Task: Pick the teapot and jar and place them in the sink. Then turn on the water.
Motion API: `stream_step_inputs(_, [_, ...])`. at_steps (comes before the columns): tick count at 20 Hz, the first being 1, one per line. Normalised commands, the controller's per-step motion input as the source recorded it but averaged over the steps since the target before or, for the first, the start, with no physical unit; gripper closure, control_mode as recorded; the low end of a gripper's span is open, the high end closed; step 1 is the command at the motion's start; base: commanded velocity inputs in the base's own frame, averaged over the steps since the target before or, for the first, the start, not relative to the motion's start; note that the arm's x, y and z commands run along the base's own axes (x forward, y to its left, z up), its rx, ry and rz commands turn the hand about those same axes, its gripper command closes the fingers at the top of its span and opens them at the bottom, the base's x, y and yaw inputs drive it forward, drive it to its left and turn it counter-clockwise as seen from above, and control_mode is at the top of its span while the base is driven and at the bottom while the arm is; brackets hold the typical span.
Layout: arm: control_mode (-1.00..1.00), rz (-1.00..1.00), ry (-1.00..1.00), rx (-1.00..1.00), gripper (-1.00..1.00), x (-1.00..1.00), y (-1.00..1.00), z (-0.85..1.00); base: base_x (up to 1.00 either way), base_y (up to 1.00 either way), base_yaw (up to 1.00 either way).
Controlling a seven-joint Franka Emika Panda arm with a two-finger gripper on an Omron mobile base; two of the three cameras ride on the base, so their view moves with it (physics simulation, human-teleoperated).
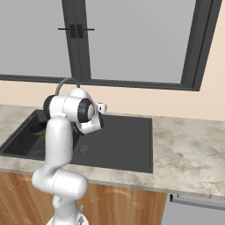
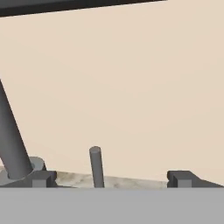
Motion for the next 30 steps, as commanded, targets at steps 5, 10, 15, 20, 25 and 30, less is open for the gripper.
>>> stream_step_inputs(5, [-1.0,-0.04,-0.02,0.0,-1.0,0.06,-0.01,0.0,0.0,0.0,0.0])
stream_step_inputs(10, [-1.0,-0.06,-0.01,0.0,-1.0,0.09,0.0,0.0,0.0,0.0,0.0])
stream_step_inputs(15, [-1.0,-0.05,0.0,0.0,-1.0,0.04,0.01,-0.01,0.0,0.0,0.0])
stream_step_inputs(20, [-1.0,-0.01,0.0,0.0,-1.0,0.18,0.08,0.0,0.0,0.0,0.0])
stream_step_inputs(25, [-1.0,0.0,0.0,0.0,-1.0,0.07,0.06,0.0,0.0,0.0,0.0])
stream_step_inputs(30, [-1.0,0.01,0.0,0.0,-1.0,0.0,-0.06,-0.02,0.0,0.0,0.0])
